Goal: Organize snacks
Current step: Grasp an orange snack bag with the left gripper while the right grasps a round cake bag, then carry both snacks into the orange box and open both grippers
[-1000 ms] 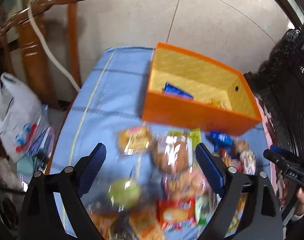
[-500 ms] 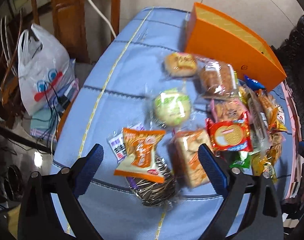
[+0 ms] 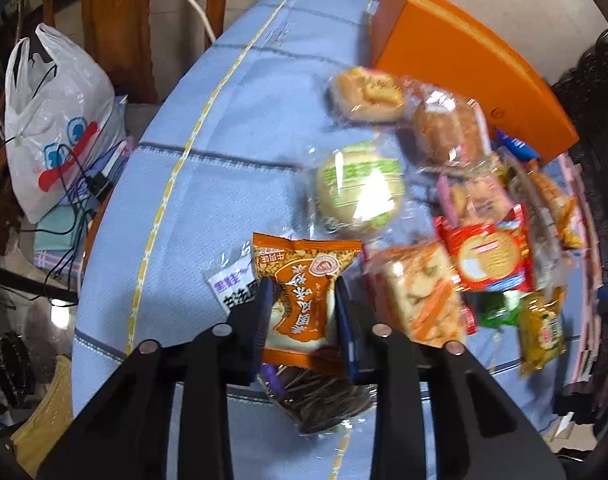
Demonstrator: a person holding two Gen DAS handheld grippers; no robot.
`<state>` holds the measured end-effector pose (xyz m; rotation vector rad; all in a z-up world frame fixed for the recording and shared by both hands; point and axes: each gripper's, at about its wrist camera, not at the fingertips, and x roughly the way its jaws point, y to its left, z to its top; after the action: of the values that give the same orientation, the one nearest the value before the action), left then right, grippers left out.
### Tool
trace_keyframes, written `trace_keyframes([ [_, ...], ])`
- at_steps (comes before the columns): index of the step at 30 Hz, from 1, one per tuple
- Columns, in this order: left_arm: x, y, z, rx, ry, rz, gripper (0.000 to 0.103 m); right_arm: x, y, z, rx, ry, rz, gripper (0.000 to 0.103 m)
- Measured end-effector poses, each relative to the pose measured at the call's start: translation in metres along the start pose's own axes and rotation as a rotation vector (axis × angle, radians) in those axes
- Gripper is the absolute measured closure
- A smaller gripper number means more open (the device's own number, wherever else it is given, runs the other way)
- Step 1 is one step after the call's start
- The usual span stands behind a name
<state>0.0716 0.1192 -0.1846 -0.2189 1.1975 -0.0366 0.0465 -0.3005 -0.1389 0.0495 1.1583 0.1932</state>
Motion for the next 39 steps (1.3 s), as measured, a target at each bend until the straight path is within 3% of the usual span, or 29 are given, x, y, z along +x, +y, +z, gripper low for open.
trace_keyframes([
  [11,-0.032,-0.032,0.009,0.053,-0.066,-0.085,0.076,0.049,-0.015,0.004,0.075,0.064,-0.125,0.01],
  [15,-0.032,-0.043,0.009,0.073,-0.056,-0.1,0.076,0.071,-0.007,0.007,0.007,0.074,-0.155,0.005],
  [19,-0.032,-0.05,0.008,0.082,-0.05,-0.118,0.076,0.078,-0.008,0.002,-0.042,0.094,-0.123,0.004],
  [20,-0.032,-0.051,0.007,0.079,-0.048,-0.12,0.076,0.08,-0.009,0.0,-0.047,0.118,-0.106,0.011],
  [21,-0.031,-0.052,0.007,0.074,-0.046,-0.122,0.076,0.08,-0.008,-0.002,-0.054,0.127,-0.076,0.025],
  [22,-0.03,-0.053,0.008,0.073,-0.044,-0.123,0.076,0.078,-0.005,-0.004,-0.072,0.129,-0.026,0.046],
  [24,-0.029,-0.055,0.008,0.073,-0.043,-0.122,0.076,0.072,0.007,-0.005,-0.128,0.134,-0.018,0.079],
  [31,-0.038,-0.071,0.012,0.089,-0.064,-0.149,0.076,0.023,0.003,0.004,-0.105,0.028,0.052,0.081],
  [39,-0.066,-0.108,0.038,0.154,-0.137,-0.195,0.076,-0.03,0.0,0.056,-0.094,-0.13,0.129,0.08],
])
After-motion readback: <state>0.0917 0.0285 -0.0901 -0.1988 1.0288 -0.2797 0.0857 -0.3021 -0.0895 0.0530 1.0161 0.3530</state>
